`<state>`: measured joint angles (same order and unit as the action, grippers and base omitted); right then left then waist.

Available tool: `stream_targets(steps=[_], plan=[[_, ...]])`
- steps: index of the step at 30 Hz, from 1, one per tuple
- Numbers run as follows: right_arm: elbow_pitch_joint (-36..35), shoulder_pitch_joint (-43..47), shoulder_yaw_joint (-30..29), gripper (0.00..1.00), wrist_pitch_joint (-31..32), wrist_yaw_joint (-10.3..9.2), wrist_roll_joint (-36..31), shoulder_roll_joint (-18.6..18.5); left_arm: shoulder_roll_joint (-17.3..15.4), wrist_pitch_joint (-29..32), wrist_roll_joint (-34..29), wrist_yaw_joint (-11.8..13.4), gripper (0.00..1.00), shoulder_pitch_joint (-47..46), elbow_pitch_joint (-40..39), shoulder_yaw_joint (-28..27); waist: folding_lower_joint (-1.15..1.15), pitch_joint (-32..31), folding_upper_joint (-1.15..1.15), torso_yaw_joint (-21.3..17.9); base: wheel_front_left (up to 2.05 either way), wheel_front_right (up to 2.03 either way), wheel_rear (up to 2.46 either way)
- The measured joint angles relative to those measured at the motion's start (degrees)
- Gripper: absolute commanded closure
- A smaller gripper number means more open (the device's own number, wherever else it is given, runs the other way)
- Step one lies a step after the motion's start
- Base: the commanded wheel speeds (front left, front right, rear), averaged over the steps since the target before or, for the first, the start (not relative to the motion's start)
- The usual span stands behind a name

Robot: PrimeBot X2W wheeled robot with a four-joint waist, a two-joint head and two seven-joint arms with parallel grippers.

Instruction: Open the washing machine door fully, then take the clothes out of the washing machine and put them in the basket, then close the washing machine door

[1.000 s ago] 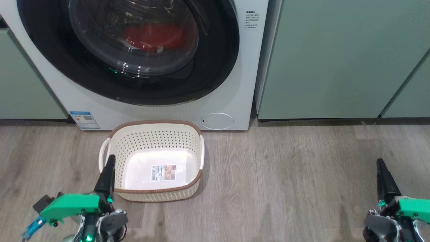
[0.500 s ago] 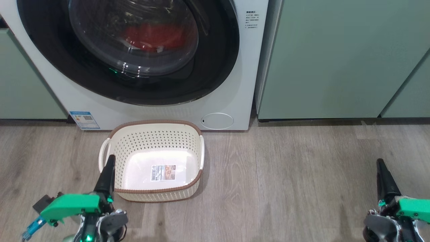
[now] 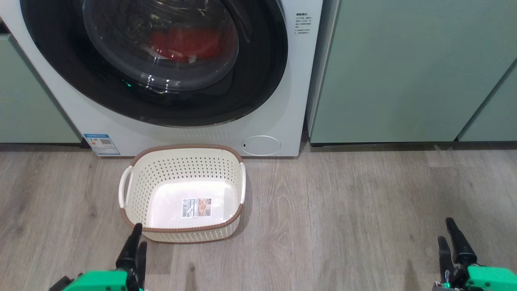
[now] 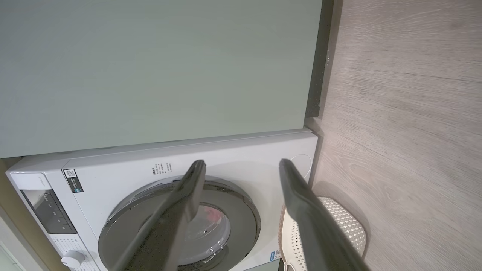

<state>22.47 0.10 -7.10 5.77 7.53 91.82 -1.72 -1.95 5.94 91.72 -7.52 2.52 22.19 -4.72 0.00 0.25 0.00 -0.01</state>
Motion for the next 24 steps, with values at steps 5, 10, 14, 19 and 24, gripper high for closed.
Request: stream_targets(steps=[5, 10, 14, 19, 24], plan=[[-0.51, -0.1, 0.65, 0.0, -0.52, 0.0, -0.12, 0.0, 0.01, -0.69, -1.16, 0.0, 0.0, -0.76, -0.65, 0.0, 0.0, 0.07, 0.0, 0.01, 0.0, 0.0, 0.0], [-1.23, -0.11, 0.96, 0.0, -1.33, 0.0, -1.89, 0.0, 0.01, -1.64, -3.31, 0.0, 0.0, -0.77, -1.1, -0.01, 0.0, 0.16, 0.0, 0.04, 0.0, 0.0, 0.0], [-1.89, -0.19, 1.15, 0.0, -2.09, 0.0, -4.01, 0.0, 0.01, -2.34, -6.21, 0.0, 0.0, -0.77, -1.83, -0.02, 0.0, 0.24, 0.0, 0.07, 0.0, 0.0, 0.0], [-3.03, -0.53, 1.56, 0.0, -2.87, 0.0, -7.43, 0.0, 0.01, -3.0, -9.75, 0.0, 0.0, -0.86, -2.77, -0.08, 0.0, 0.32, 0.0, 0.11, 0.0, 0.0, 0.0], [-4.3, -1.01, 2.63, 0.0, -3.71, 0.0, -12.69, 0.0, 0.01, -3.8, -14.1, 0.0, 0.0, -1.12, -3.74, -0.1, 0.0, 0.38, 0.0, 0.16, 0.0, 0.0, 0.0]])
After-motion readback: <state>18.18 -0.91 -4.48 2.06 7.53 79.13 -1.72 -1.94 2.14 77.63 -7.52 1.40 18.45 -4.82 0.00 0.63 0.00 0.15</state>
